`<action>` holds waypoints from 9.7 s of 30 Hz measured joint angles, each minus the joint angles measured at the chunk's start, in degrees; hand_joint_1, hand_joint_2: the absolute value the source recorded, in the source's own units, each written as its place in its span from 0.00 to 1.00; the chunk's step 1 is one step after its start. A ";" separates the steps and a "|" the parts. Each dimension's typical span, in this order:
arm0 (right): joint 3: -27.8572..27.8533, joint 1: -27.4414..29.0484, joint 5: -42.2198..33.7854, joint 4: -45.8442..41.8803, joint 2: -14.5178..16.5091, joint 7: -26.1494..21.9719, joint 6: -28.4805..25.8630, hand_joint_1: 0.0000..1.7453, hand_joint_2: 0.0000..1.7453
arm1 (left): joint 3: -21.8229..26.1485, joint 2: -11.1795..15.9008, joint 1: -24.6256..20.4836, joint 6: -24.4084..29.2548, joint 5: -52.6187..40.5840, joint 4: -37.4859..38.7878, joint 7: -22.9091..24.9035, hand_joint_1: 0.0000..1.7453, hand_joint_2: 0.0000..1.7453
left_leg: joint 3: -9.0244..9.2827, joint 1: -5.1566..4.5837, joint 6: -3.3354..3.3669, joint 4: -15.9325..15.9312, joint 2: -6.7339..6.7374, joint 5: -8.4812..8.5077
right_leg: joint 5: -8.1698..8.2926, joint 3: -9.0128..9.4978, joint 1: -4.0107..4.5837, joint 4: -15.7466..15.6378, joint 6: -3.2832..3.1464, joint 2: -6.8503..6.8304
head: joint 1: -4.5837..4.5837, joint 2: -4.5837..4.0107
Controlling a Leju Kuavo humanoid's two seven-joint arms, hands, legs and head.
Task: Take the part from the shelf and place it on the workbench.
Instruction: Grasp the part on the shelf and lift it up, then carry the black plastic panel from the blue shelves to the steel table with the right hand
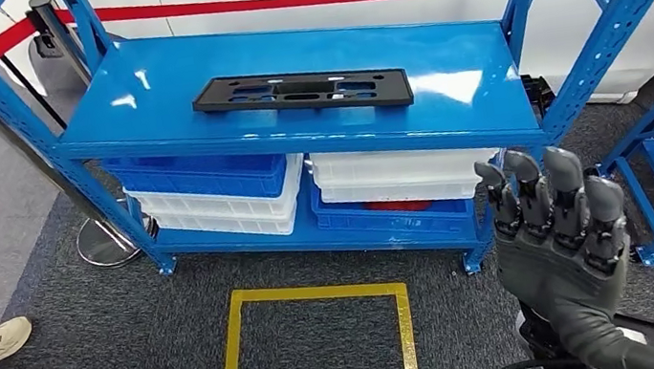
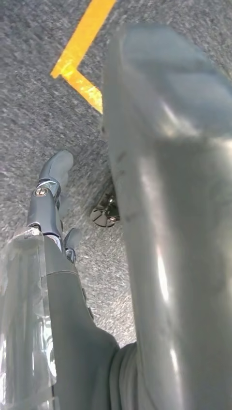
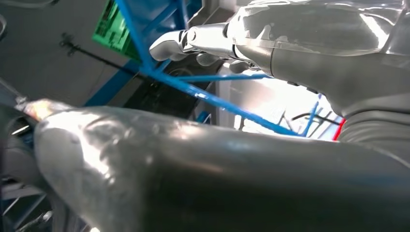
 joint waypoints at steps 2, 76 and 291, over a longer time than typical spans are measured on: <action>0.43 0.01 -0.13 -0.87 -0.33 -0.02 0.00 0.00 0.00 | 0.00 0.00 0.00 -0.10 0.04 0.04 -0.03 0.00 0.00 | 0.76 -0.11 0.65 -0.32 0.01 -0.30 | -2.54 -3.09 0.00 5.82 0.25 0.03 | 0.07 0.00; 3.90 2.42 1.59 8.22 -5.83 0.55 -4.79 0.00 0.00 | -0.18 0.04 -0.52 -1.64 -0.17 1.09 -2.03 0.00 0.00 | 3.12 -0.43 -1.35 0.15 0.10 -3.89 | 3.93 -3.84 0.70 -1.69 -2.17 0.58 | -0.18 0.00; 21.99 -22.35 -10.88 11.57 -14.01 10.79 -28.46 0.98 1.00 | -5.63 -0.49 -0.77 -3.37 -0.10 1.14 -20.36 0.00 1.00 | -3.60 -0.38 -1.35 1.20 0.06 2.72 | 0.70 -1.48 0.35 -0.25 -1.35 0.45 | -0.04 0.00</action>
